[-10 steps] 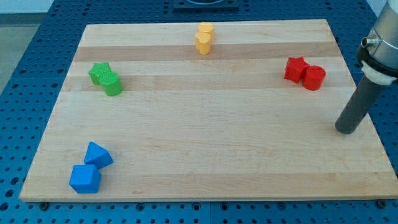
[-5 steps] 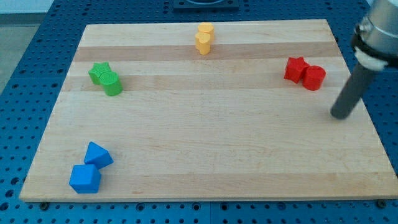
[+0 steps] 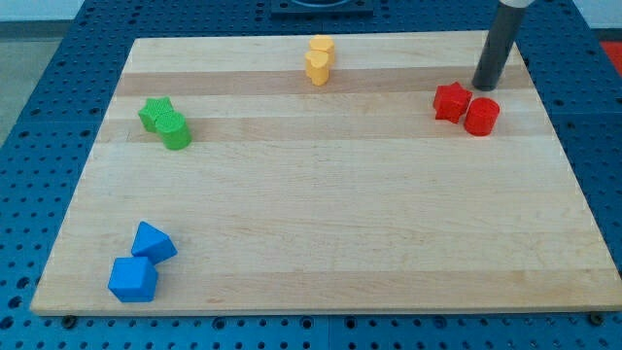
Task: Slide the red star to the center
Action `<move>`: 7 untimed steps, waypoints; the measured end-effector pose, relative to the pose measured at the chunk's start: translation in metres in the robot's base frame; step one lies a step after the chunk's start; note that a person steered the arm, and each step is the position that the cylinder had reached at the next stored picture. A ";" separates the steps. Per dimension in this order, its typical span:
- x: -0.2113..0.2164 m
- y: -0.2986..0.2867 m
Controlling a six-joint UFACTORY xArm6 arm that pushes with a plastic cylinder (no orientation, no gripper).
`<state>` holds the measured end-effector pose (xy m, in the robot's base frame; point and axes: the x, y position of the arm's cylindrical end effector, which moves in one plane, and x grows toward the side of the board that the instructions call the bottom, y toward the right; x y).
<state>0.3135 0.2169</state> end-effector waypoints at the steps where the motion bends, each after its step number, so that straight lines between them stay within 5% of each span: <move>1: 0.013 -0.016; 4: 0.076 -0.078; 7: 0.082 -0.076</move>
<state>0.3954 0.1407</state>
